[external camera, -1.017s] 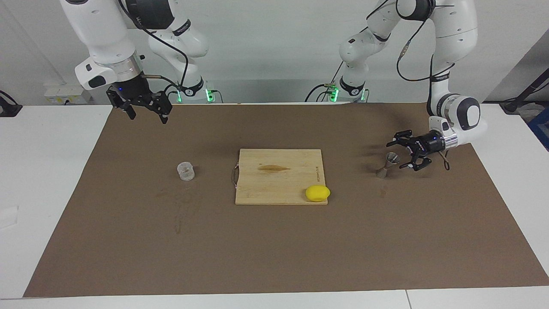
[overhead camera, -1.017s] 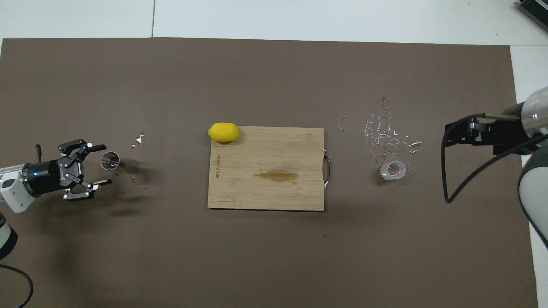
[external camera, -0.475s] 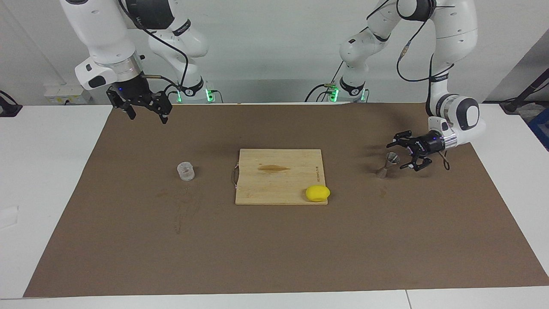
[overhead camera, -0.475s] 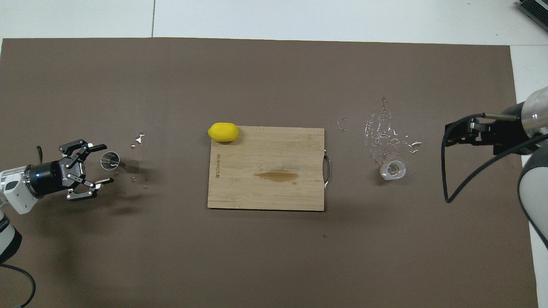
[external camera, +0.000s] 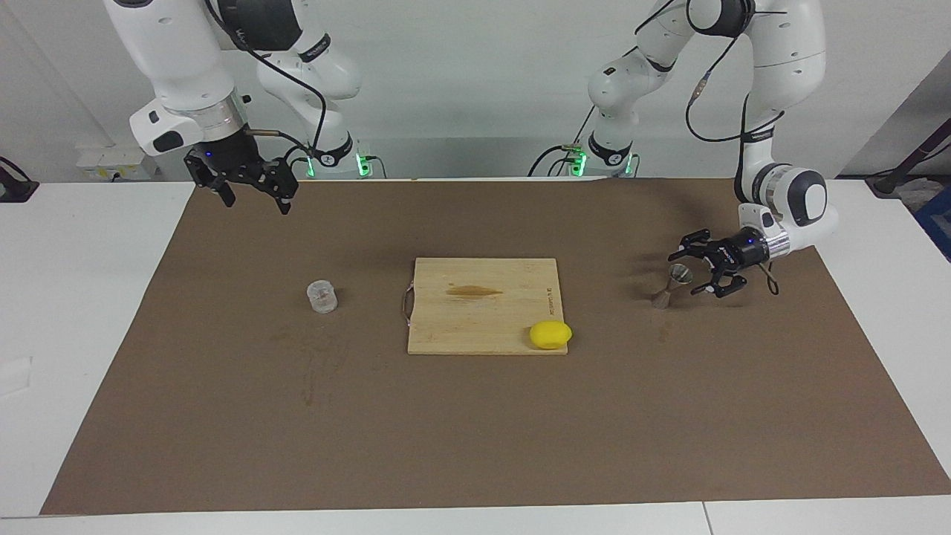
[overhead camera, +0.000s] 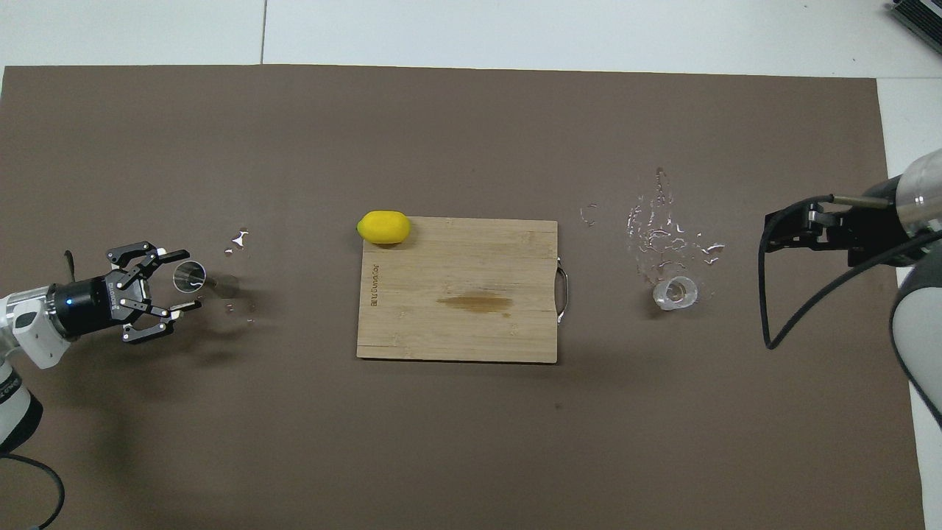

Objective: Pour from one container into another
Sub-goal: 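Lift the metal cup with the left gripper and carry it over the board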

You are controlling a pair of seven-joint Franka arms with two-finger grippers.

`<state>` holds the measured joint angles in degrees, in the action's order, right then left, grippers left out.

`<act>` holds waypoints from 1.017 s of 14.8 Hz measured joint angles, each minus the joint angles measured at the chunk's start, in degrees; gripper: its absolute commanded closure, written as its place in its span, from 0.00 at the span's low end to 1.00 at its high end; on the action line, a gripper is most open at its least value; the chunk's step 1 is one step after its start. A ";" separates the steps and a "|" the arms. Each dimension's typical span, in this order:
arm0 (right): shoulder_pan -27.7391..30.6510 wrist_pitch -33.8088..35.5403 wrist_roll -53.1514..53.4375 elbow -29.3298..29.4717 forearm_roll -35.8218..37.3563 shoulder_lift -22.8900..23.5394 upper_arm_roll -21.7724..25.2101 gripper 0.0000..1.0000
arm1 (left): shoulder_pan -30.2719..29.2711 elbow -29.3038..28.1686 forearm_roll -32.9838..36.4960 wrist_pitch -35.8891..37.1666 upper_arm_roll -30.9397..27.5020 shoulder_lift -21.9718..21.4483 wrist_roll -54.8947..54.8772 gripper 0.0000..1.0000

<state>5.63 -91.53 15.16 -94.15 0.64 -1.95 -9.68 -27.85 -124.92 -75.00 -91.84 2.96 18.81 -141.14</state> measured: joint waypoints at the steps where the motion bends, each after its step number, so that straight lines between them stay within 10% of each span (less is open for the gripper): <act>1: 0.00 0.00 0.00 0.00 0.00 0.00 0.00 0.00 | 0.21 -0.06 -0.18 -0.16 0.01 0.01 -0.21 0.31; 6: 0.00 0.00 0.00 0.00 0.00 0.00 0.00 0.00 | 0.63 -0.18 -0.72 -0.81 0.07 0.02 -0.71 0.54; 15: 0.00 0.00 0.00 0.00 0.00 0.00 0.00 0.00 | 2.30 0.09 -2.88 -0.76 0.35 0.02 -0.74 0.61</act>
<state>5.63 -91.53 15.16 -94.15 0.64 -1.95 -9.68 -25.55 -124.83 -77.87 -92.60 3.31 18.83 -141.89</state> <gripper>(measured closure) 0.000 0.507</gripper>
